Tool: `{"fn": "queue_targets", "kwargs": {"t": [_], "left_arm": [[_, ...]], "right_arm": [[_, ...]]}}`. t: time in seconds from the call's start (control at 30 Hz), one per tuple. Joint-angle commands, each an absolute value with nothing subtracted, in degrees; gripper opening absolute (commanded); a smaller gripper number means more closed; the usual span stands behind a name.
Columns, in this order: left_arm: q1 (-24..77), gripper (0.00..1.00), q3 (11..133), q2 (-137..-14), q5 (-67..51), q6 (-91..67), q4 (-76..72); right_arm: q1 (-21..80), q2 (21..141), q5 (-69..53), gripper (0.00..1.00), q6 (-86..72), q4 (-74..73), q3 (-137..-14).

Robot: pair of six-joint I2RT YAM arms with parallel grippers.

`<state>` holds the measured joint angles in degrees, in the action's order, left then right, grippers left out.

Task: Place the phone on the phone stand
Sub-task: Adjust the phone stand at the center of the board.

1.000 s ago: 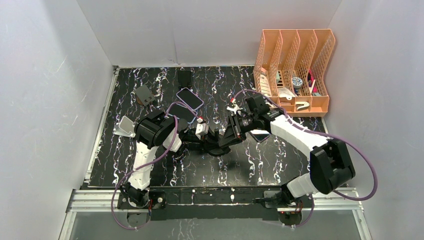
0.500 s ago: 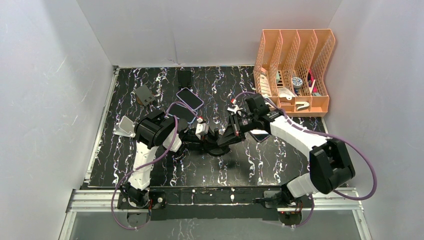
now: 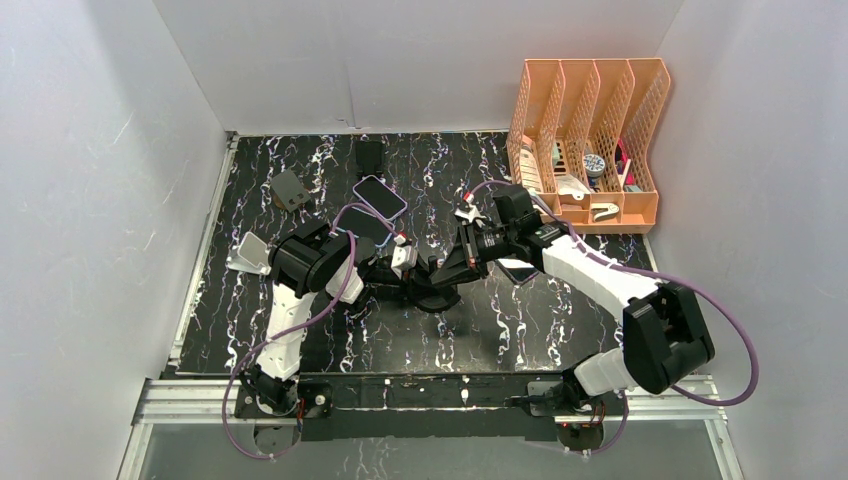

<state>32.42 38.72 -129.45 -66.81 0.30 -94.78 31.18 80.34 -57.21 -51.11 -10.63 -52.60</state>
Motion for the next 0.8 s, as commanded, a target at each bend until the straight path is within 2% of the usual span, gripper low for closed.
{"fn": "queue_targets", "kwargs": {"t": [0.0,0.2,0.3,0.43,0.47,0.67,0.77], "left_arm": [[36.12,0.0,33.13,-143.72,-68.89,0.41,-102.7],[36.12,0.0,33.12,-143.79,-68.9,0.44,-102.74],[36.12,0.0,33.13,-143.74,-68.96,0.48,-102.74],[36.12,0.0,33.14,-143.66,-69.03,0.44,-102.74],[36.12,0.0,33.11,-143.66,-69.08,0.44,-102.69],[36.12,0.0,32.91,-143.3,-68.99,0.62,-102.71],[36.17,0.0,32.99,-143.16,-68.97,0.6,-102.73]], "right_arm": [[30.54,77.4,-55.13,0.01,-44.46,-3.7,-53.62],[30.56,76.15,-51.26,0.02,-39.31,-8.03,-50.62],[30.57,75.28,-48.93,0.49,-33.25,-14.79,-56.04],[30.47,71.76,-38.41,0.94,-23.3,-27.65,-62.35],[30.37,70.35,-34.38,0.98,-21.27,-30.24,-63.21],[28.45,62.41,-4.51,0.99,-13.52,-43.35,-61.66],[26.61,62.5,0.43,0.99,-12.46,-44.42,-60.67]]}}
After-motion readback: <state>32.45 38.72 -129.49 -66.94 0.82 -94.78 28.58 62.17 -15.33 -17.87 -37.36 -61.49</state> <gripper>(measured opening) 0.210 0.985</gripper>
